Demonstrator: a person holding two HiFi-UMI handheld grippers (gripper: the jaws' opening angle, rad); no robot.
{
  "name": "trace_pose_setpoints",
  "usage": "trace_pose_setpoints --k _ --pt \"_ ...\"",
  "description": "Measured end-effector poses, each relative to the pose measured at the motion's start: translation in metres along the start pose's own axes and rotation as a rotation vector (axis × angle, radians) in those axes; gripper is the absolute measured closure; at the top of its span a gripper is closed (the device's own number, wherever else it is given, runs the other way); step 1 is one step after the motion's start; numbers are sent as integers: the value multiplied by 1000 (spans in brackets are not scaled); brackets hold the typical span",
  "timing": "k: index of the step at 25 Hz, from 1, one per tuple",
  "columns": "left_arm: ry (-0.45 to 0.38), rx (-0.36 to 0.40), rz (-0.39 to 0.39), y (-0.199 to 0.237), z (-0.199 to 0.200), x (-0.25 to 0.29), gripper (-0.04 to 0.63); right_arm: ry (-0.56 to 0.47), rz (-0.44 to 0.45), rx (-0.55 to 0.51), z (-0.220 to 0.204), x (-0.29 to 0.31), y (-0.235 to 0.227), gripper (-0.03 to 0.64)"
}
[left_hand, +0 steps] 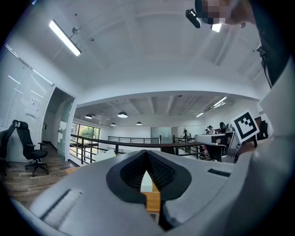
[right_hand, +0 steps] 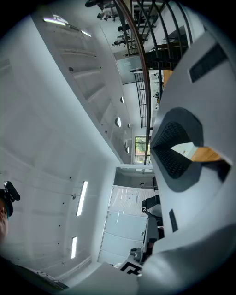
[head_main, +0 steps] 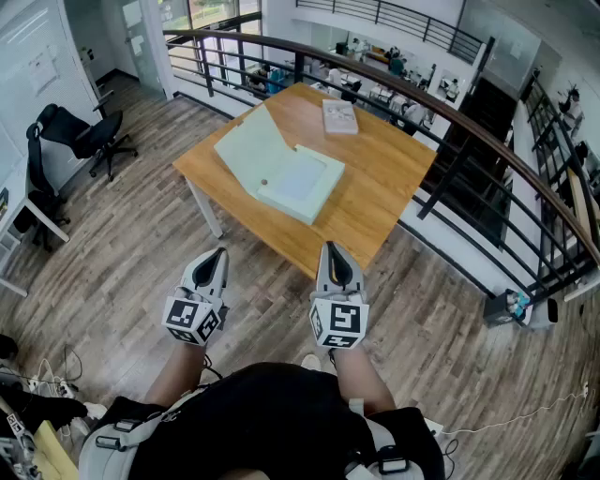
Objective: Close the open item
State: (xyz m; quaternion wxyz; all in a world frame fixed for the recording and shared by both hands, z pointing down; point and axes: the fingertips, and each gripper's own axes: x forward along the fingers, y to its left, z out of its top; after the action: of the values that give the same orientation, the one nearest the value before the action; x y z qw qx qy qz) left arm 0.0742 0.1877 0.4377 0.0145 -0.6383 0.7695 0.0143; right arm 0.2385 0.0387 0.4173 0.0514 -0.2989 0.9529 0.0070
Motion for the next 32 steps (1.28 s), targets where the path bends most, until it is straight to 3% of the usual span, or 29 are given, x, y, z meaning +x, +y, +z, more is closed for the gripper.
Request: trace_pose_setpoints --k 23,32 --pt "45 24 21 39 -15 -54 595 67 -37 -17 -19 -1 53 614" --pt "63 -32 25 65 -31 -44 595 69 -63 -10 -29 18 50 614"
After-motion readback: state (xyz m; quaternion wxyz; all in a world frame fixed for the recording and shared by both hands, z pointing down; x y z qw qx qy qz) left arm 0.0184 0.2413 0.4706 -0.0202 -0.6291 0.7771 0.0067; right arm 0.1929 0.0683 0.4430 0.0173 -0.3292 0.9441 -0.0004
